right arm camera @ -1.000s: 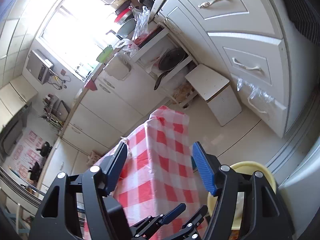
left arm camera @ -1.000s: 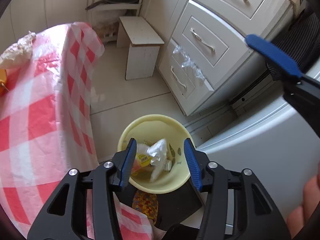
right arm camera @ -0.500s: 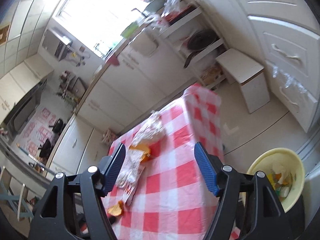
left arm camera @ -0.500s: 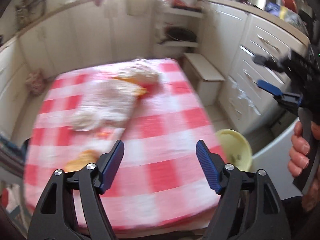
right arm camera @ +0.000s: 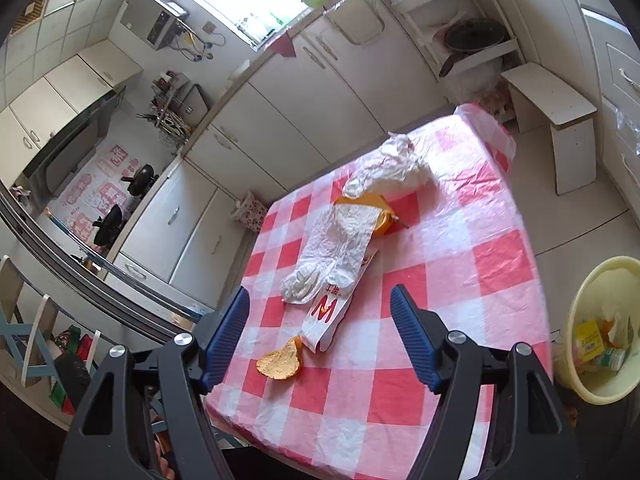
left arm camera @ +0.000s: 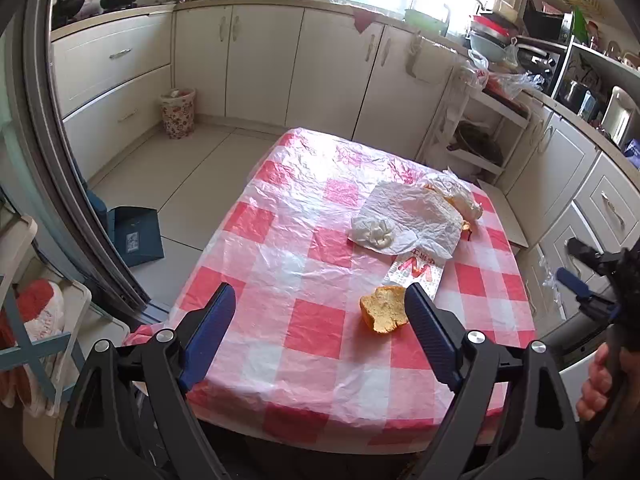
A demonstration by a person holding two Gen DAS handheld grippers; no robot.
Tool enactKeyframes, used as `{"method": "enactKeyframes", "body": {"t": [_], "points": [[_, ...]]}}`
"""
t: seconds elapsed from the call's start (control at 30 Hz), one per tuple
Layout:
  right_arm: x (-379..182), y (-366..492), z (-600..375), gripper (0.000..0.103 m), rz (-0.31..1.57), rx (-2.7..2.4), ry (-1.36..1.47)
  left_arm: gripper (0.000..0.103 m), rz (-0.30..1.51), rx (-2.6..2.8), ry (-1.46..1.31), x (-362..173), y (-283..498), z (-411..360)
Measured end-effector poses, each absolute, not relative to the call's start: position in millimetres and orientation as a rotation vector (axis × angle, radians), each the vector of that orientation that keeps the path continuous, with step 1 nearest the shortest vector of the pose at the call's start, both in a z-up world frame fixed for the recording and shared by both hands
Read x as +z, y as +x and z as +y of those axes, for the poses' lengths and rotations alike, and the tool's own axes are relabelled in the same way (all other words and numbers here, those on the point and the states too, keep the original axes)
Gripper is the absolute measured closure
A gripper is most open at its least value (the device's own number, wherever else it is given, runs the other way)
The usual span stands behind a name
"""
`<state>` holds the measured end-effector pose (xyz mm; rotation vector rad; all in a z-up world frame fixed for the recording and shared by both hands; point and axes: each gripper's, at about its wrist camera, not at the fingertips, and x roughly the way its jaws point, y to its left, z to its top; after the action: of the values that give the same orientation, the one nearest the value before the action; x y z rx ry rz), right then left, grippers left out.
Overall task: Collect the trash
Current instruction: 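Move both tools back over the table toward the remaining peel and tissue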
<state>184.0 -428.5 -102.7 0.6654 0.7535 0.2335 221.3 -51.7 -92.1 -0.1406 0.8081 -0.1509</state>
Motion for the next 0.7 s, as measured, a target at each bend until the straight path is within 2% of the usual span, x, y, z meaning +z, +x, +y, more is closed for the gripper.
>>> {"method": "enactKeyframes", "body": {"t": [0.7], "points": [[-128.8, 186.1, -436.0, 0.033, 0.822, 0.169, 0.694, 0.017, 0.798, -0.142, -0.069, -88.7, 211.3, -54.2]]}}
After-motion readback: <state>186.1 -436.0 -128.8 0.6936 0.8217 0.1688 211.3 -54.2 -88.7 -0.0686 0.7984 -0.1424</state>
